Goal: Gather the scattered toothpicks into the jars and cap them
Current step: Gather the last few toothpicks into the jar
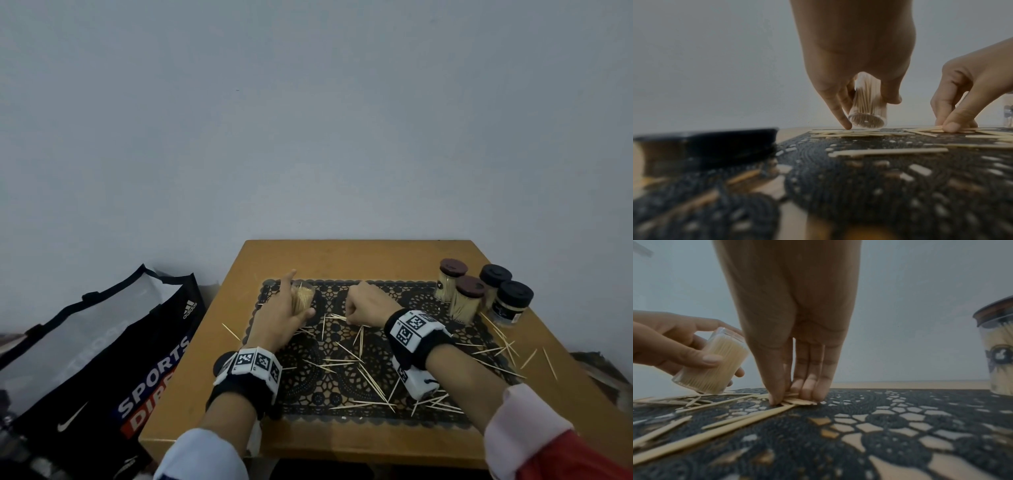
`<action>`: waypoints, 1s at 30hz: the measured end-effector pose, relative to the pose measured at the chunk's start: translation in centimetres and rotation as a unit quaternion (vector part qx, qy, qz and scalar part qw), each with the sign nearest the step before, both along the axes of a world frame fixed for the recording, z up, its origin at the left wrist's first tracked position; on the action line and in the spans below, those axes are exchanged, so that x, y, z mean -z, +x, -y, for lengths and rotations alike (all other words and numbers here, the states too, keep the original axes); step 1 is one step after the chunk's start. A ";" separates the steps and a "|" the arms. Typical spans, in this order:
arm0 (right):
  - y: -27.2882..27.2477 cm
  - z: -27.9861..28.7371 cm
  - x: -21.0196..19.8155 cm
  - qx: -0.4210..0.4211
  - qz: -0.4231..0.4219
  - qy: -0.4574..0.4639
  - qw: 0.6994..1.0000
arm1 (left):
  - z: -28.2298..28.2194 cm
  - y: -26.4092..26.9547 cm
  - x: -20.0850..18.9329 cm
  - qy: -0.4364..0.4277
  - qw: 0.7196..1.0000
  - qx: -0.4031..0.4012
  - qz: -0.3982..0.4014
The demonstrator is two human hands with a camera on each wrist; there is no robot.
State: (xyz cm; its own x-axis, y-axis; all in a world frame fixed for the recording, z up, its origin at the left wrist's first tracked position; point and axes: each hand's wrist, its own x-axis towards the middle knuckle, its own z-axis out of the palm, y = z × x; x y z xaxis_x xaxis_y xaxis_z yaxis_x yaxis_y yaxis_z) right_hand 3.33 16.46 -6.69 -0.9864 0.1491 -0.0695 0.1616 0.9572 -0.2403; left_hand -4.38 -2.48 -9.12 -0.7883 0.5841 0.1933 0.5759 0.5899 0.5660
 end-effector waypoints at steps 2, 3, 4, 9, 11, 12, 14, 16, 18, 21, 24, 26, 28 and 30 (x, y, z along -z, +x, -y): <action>-0.1 0.1 0.0 -0.011 -0.001 0.007 1.000 | 0.0 0.1 -0.2 -0.005 1.000 0.007 -0.001; -0.1 0.0 0.1 -0.014 -0.001 0.010 1.000 | 0.0 0.2 -0.3 -0.010 1.000 0.011 -0.001; -0.1 -0.1 0.1 -0.016 0.000 0.011 1.000 | 0.0 0.3 -0.3 -0.016 1.000 0.015 -0.002; 0.0 -0.4 0.1 -0.028 -0.005 0.057 0.998 | 0.0 0.5 -0.5 -0.034 0.999 0.025 0.000; 0.0 -0.3 0.1 -0.034 -0.009 0.086 0.996 | 0.0 0.5 -0.5 -0.035 0.999 0.025 0.000; 0.0 -0.2 0.2 -0.038 -0.010 0.098 0.994 | -0.1 0.5 -0.4 -0.036 0.999 0.024 0.000; -0.1 -0.1 0.3 -0.047 -0.010 0.123 0.991 | -0.1 0.4 -0.4 -0.039 0.999 0.023 0.001; -0.2 0.0 0.4 -0.054 -0.007 0.143 0.988 | -0.1 0.3 -0.2 -0.041 0.999 0.023 -0.003; -0.2 0.0 0.4 -0.059 -0.010 0.155 0.986 | -0.1 0.1 0.0 -0.042 0.999 0.025 -0.009; -0.1 -0.2 0.6 -0.056 -0.037 0.171 0.983 | -0.1 -0.1 0.3 -0.034 0.999 0.026 -0.014; 0.1 -0.6 0.7 -0.043 -0.088 0.185 0.978 | 0.0 -0.2 0.3 -0.024 0.999 0.023 -0.019; 0.1 -0.8 0.8 -0.032 -0.124 0.178 0.976 | -0.1 -0.3 0.3 -0.025 0.999 0.022 -0.023; 0.0 -0.8 0.9 -0.021 -0.163 0.165 0.972 | -0.1 -0.4 0.4 -0.029 0.999 0.022 -0.025; -0.2 -0.8 0.9 -0.028 -0.204 0.155 0.966 | -0.1 -0.5 0.5 -0.029 0.999 0.020 -0.028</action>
State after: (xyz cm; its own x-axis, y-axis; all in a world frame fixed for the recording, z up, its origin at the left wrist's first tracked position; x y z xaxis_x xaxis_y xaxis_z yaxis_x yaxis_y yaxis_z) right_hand 3.11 17.27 -7.63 -0.9290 0.0461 0.3673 0.0601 0.9978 0.0267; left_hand -4.89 -2.35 -9.63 -0.7530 0.6262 0.2019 0.6296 0.5967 0.4975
